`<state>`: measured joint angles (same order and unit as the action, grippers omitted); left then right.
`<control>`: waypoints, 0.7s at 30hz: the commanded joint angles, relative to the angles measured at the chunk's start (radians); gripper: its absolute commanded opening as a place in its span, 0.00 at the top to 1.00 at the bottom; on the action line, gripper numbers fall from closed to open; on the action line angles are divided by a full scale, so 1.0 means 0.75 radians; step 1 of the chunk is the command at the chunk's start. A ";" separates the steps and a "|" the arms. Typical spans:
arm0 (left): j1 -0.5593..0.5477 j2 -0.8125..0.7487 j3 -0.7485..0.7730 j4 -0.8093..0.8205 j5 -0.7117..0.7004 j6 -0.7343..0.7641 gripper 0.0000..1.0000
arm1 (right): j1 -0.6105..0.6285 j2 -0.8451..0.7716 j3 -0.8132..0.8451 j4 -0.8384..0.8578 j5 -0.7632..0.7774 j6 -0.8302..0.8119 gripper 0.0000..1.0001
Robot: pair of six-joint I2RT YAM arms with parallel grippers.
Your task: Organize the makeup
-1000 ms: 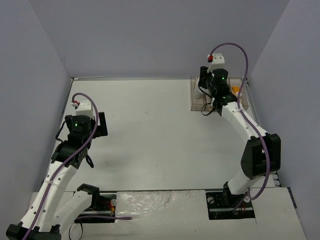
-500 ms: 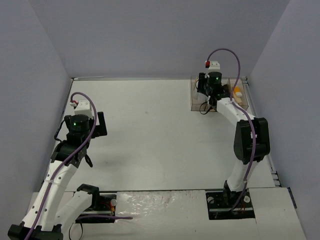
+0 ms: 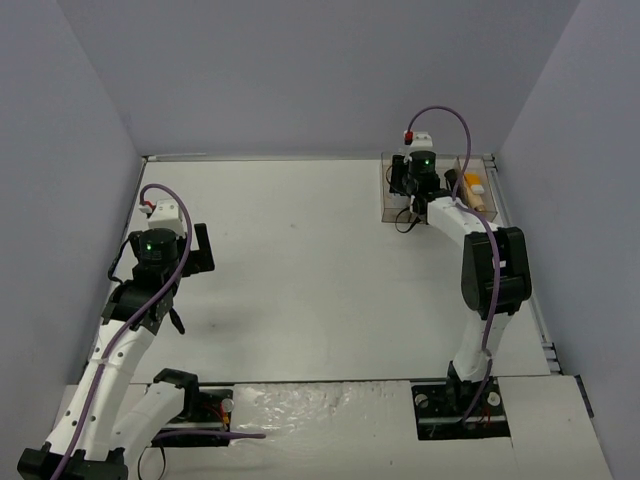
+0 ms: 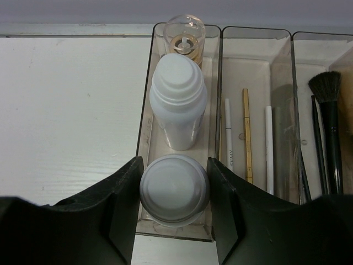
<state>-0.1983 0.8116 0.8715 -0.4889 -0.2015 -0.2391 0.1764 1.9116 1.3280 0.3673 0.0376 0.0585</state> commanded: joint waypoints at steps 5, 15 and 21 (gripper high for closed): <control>0.013 0.002 0.037 0.067 0.007 -0.012 0.03 | -0.004 -0.029 0.017 0.195 -0.036 0.014 0.81; 0.013 0.000 0.037 0.068 0.007 -0.012 0.03 | -0.004 -0.022 -0.004 0.188 -0.036 0.013 0.69; 0.013 -0.004 0.033 0.067 0.003 -0.011 0.03 | -0.004 -0.029 -0.022 0.184 -0.076 0.012 0.53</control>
<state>-0.1951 0.8116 0.8715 -0.4892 -0.1989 -0.2394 0.1764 1.9216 1.2998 0.4001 0.0008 0.0597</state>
